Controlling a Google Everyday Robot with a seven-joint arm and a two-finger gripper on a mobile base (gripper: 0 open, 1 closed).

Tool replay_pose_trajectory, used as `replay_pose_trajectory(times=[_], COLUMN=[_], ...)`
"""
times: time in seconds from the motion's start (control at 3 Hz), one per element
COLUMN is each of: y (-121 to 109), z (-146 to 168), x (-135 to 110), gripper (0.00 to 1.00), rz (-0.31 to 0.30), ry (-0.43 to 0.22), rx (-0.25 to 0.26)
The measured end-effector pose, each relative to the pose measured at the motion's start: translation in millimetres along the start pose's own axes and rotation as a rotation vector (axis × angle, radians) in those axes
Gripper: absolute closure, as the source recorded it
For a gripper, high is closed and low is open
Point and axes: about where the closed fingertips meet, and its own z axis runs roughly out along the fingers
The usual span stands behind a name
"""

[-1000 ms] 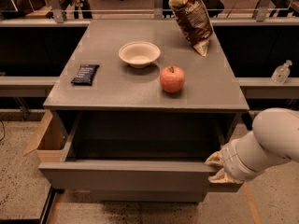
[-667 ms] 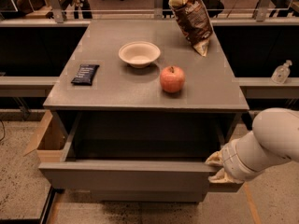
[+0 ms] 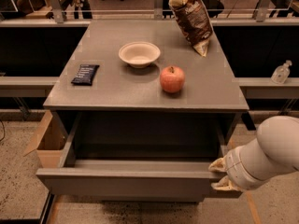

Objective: Open top drawer

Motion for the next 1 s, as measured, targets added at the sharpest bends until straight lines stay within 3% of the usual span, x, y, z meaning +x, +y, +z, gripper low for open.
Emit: replay_pose_trajectory(times=[1.0], y=[3.2], z=[-1.0], x=[0.3], gripper=[1.0], rz=[0.003], ry=[0.0], rx=[0.0])
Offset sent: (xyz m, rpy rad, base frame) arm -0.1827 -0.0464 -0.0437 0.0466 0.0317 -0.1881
